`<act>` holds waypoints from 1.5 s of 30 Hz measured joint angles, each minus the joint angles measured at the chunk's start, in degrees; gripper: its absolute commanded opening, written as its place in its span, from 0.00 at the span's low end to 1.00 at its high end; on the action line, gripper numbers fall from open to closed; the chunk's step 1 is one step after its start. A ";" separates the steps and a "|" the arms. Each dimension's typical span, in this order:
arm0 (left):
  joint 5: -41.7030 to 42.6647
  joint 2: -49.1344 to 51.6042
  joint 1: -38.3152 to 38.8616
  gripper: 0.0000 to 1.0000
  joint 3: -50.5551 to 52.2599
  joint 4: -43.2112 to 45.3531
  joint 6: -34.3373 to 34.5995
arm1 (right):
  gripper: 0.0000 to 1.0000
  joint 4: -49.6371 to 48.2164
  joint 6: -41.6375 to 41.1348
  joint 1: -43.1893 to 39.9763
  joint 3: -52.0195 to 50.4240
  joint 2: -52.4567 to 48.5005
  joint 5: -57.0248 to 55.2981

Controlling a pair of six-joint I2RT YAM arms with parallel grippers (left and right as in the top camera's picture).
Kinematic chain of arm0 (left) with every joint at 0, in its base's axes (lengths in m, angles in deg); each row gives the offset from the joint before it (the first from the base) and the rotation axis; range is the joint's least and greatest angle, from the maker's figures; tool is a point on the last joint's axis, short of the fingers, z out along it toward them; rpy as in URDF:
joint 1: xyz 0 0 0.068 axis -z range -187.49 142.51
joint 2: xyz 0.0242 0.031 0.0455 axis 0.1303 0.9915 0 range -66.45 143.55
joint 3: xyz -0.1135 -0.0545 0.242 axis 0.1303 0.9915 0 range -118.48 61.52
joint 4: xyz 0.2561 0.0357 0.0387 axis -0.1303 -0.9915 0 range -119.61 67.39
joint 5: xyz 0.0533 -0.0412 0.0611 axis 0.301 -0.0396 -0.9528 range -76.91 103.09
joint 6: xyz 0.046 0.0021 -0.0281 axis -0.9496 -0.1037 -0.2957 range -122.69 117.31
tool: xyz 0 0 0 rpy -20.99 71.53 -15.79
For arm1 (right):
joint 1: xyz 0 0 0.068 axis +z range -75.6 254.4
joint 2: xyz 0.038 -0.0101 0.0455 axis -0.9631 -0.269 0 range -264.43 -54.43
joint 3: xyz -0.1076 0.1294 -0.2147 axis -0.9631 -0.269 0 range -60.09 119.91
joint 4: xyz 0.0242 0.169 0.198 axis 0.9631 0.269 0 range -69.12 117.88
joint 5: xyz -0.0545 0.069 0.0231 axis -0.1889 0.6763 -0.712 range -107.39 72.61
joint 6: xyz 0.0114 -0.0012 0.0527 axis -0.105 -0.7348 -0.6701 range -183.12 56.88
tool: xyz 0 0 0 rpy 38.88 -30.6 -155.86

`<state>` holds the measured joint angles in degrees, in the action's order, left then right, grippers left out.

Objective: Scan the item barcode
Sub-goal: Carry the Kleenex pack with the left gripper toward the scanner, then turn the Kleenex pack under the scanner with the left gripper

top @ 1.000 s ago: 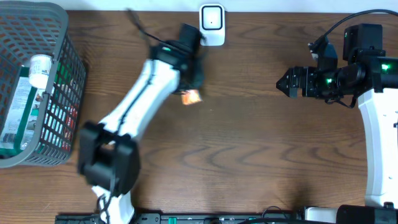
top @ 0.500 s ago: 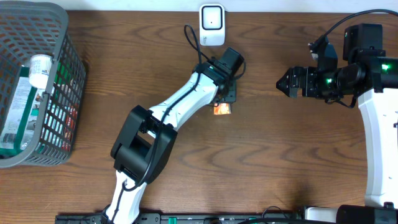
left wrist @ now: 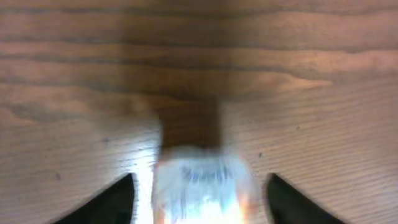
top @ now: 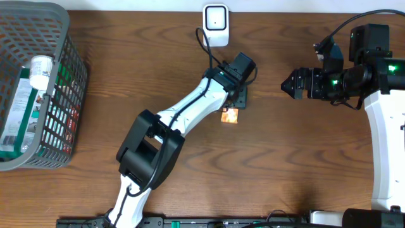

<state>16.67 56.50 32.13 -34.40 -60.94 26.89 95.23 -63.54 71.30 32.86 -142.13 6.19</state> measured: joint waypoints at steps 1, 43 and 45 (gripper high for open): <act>-0.13 0.13 0.31 0.78 0.00 0.33 -0.20 | 0.99 0.00 0.00 0.00 0.00 0.00 0.00; 6.86 3.06 -1.62 0.08 3.43 -1.70 -8.68 | 0.99 0.00 0.00 0.00 0.00 0.00 0.00; 9.77 3.06 -1.57 0.07 3.45 -1.16 -8.66 | 0.99 0.00 0.02 0.00 0.00 0.00 0.00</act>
<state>26.44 59.56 30.56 -30.95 -62.09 18.23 95.23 -63.52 71.30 32.86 -142.13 6.19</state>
